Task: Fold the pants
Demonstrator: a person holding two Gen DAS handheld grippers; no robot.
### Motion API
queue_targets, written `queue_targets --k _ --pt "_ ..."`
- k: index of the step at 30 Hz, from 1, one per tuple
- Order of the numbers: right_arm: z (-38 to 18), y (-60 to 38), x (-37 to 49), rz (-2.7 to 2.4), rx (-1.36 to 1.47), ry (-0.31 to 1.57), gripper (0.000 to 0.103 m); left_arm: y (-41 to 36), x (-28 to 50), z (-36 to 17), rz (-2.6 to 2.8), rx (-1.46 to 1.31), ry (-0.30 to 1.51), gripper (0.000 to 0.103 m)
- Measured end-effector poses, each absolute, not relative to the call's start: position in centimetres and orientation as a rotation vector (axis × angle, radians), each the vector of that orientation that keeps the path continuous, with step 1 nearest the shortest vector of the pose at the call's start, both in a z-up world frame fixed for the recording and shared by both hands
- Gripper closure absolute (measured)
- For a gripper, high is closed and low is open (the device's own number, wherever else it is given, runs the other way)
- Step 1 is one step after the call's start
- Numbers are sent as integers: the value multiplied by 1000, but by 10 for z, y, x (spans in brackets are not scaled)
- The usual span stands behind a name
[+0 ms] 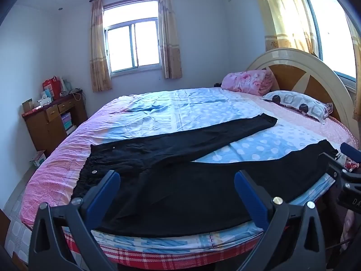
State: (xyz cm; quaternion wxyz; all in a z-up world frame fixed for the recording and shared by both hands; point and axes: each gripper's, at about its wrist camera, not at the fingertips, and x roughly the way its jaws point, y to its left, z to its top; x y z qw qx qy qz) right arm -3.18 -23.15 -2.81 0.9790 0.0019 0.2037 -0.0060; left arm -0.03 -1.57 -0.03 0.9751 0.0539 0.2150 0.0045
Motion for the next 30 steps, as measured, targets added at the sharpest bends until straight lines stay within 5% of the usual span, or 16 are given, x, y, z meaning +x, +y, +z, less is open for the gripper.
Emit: queue_targets --k 30 --pt "-30 -230 -32 -11 3 407 1 3 6 -7 -25 66 461 0"
